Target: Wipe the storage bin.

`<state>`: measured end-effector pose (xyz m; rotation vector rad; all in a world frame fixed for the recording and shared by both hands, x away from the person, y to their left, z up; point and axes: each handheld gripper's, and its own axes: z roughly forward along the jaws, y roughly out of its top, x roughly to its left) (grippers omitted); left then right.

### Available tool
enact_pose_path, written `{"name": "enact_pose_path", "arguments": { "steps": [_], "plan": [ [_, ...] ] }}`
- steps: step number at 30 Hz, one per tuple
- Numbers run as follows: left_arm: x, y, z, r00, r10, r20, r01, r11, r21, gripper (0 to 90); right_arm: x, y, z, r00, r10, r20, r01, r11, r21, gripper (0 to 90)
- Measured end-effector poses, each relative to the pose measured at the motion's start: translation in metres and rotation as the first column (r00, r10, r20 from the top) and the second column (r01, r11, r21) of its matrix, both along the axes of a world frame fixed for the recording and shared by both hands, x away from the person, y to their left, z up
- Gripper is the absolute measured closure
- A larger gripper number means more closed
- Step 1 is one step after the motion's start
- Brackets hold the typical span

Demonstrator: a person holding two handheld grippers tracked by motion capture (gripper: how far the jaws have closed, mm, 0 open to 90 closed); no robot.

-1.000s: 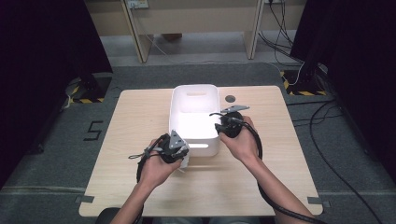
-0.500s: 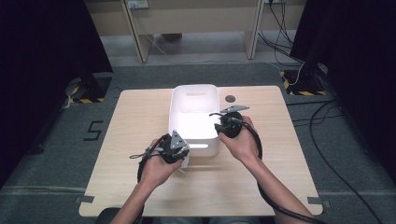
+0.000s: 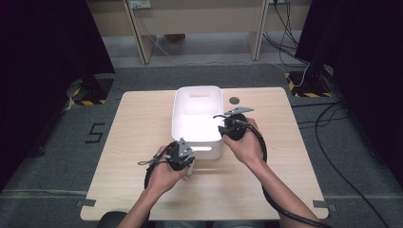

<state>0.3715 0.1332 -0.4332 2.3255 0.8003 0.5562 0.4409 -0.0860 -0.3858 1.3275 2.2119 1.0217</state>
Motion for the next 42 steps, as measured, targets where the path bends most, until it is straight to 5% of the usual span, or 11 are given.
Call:
{"name": "enact_pose_path", "arguments": {
  "steps": [28, 42],
  "plan": [
    [0.006, -0.011, -0.030, 0.9995, -0.022, -0.024, 0.022, 0.9995, 0.021, 74.5, 0.000, 0.000, 0.000, 1.0000, 0.003, 0.005, -0.003, 1.000, -0.003, 70.8],
    [0.007, -0.015, -0.029, 0.9993, -0.011, -0.036, 0.011, 0.9999, 0.012, 74.6, 0.000, 0.000, 0.000, 1.0000, 0.000, 0.006, 0.000, 1.000, -0.001, 70.8]
  ]
}}
